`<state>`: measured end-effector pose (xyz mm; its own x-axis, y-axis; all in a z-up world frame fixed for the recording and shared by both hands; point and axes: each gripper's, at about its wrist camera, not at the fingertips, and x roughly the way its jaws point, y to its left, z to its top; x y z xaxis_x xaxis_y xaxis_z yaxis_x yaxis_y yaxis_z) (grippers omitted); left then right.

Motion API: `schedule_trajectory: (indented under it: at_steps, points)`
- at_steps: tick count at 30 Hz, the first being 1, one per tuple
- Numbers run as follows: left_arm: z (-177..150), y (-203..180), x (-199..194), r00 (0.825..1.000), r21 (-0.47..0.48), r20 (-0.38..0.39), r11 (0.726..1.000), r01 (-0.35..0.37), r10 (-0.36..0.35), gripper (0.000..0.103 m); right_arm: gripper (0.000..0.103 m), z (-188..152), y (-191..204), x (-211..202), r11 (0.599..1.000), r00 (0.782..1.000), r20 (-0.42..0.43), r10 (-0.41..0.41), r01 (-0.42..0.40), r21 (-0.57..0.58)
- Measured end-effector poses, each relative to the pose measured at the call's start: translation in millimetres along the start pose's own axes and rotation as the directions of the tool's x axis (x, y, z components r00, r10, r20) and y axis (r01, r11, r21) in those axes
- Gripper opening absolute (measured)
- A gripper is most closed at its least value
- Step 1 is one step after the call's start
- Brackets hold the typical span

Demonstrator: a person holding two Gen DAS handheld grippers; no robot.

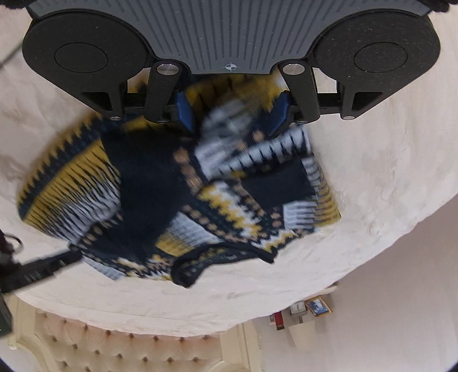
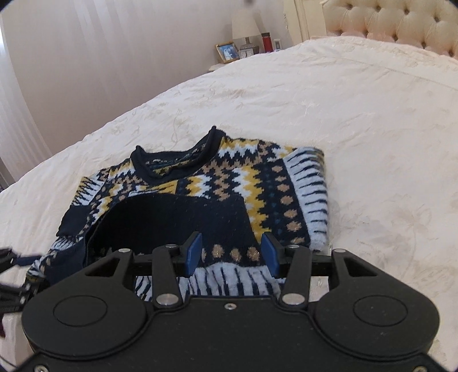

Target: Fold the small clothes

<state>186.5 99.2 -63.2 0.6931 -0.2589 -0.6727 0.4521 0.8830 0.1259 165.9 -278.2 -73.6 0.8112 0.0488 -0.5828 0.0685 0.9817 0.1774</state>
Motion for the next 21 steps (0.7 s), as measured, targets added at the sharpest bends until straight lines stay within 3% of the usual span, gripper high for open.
schedule_trajectory:
  at_steps: [5, 8, 10, 12, 14, 15, 18, 21]
  points:
    - [20.7, 20.6, 22.1, 1.000, -0.068, 0.003, 0.998, 0.004, -0.004, 0.053, 0.060, -4.4, 2.7, 12.0, 1.000, 0.999, -0.041, 0.008, -0.008, -0.012]
    - [23.9, 38.6, 33.8, 0.998, -0.195, -0.011, 0.979, 0.060, -0.064, 0.053, 0.060, -6.5, 5.3, 18.5, 1.000, 0.998, -0.057, 0.006, -0.007, -0.022]
    - [20.4, 59.8, 36.6, 0.993, -0.361, 0.016, 0.926, 0.112, -0.114, 0.053, 0.060, -7.0, 5.3, 20.4, 1.000, 0.998, -0.059, 0.007, -0.008, -0.021]
    - [13.8, 80.0, 39.2, 0.990, -0.519, 0.046, 0.843, 0.139, -0.135, 0.054, 0.063, -6.7, 4.0, 21.1, 1.000, 0.999, -0.053, -0.001, 0.000, -0.015]
    - [8.3, 92.9, 40.9, 0.989, -0.601, 0.050, 0.787, 0.139, -0.136, 0.054, 0.066, -6.6, 0.6, 21.4, 1.000, 0.999, -0.049, -0.008, 0.008, 0.001]
    - [6.6, 95.4, 40.8, 0.990, -0.609, 0.047, 0.782, 0.135, -0.134, 0.054, 0.066, -6.6, -1.6, 21.5, 1.000, 0.999, -0.048, -0.013, 0.013, 0.011]
    - [5.5, 91.9, 36.0, 0.989, -0.570, 0.042, 0.810, 0.139, -0.141, 0.054, 0.067, -7.6, -8.5, 23.0, 0.999, 0.998, -0.056, -0.001, 0.004, 0.050]
    - [3.4, 82.8, 30.9, 0.981, -0.533, 0.069, 0.825, 0.189, -0.180, 0.056, 0.069, -9.9, -14.7, 28.3, 0.993, 0.996, -0.084, 0.042, -0.032, 0.113]
